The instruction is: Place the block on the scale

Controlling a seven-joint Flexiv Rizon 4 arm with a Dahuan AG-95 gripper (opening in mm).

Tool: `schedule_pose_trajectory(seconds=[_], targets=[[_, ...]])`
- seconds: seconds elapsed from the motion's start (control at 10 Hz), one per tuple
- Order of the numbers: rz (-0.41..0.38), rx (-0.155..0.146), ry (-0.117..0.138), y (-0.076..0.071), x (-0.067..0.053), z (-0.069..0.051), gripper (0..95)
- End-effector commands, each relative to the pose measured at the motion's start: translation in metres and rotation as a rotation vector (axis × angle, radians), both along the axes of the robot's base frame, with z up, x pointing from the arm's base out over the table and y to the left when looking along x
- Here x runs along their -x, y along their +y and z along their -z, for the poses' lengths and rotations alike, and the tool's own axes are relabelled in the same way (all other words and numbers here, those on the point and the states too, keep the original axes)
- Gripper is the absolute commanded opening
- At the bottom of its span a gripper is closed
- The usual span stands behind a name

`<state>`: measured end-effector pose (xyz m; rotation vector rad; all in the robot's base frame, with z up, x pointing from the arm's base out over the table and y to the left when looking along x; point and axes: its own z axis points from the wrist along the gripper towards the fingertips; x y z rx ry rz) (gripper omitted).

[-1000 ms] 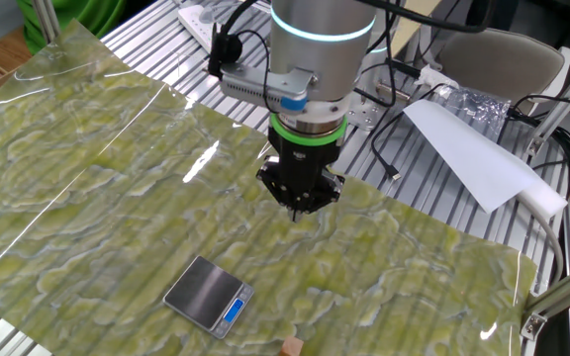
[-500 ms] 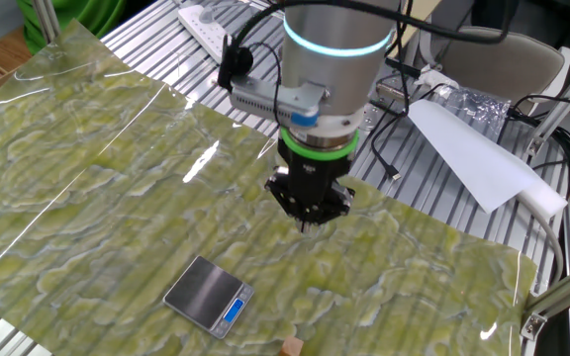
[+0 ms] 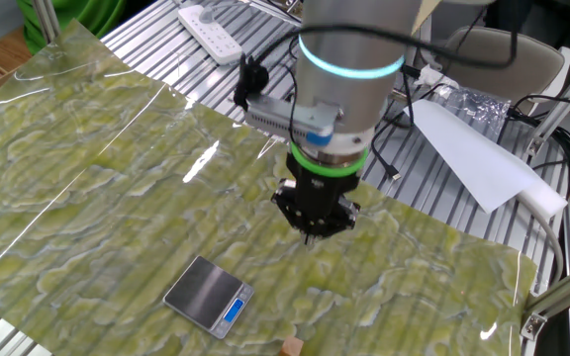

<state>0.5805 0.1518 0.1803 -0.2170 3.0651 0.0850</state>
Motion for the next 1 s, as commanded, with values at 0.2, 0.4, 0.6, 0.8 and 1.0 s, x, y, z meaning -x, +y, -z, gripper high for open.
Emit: schedule_pose_trajectory(seconds=[0.2,0.4,0.6,0.8,1.0], targets=[[0.009,0.018,-0.017,0.005,-0.003,0.004,0.0],[0.045,0.015,-0.014,0.015,-0.006,0.008,19.0],[0.073,0.018,-0.014,0.026,-0.013,0.011,19.0],[0.07,0.019,-0.011,0.031,-0.022,0.011,19.0],[0.064,0.021,-0.009,0.032,-0.03,0.012,19.0]])
